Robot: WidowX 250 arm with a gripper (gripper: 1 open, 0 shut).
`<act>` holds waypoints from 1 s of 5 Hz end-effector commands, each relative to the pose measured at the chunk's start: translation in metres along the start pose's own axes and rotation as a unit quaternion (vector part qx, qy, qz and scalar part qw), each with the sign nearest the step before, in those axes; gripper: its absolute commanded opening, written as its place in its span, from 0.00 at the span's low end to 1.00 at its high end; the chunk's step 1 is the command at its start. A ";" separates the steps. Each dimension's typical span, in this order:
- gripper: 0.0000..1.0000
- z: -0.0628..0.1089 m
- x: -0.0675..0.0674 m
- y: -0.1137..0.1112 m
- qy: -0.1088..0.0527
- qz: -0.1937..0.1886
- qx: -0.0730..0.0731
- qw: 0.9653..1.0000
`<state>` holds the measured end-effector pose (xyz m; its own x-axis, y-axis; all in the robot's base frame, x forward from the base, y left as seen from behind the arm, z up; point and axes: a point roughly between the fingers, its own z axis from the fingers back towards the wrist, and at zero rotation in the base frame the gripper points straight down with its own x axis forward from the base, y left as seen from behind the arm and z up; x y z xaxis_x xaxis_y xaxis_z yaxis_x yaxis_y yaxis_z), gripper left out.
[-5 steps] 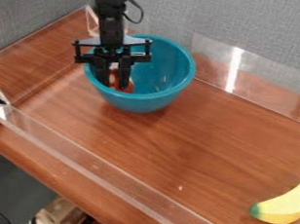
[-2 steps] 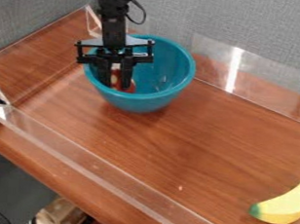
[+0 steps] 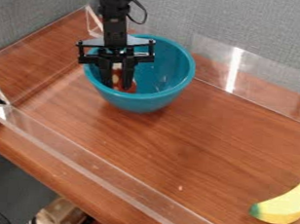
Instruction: Remove the mushroom from inside the blue bowl and put it on the table
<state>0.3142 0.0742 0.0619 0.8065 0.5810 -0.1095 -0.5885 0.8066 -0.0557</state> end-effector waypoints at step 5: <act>0.00 0.016 0.008 -0.014 -0.042 0.003 -0.016 0.999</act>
<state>0.3204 0.0707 0.0595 0.7931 0.6031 -0.0848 -0.6083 0.7912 -0.0622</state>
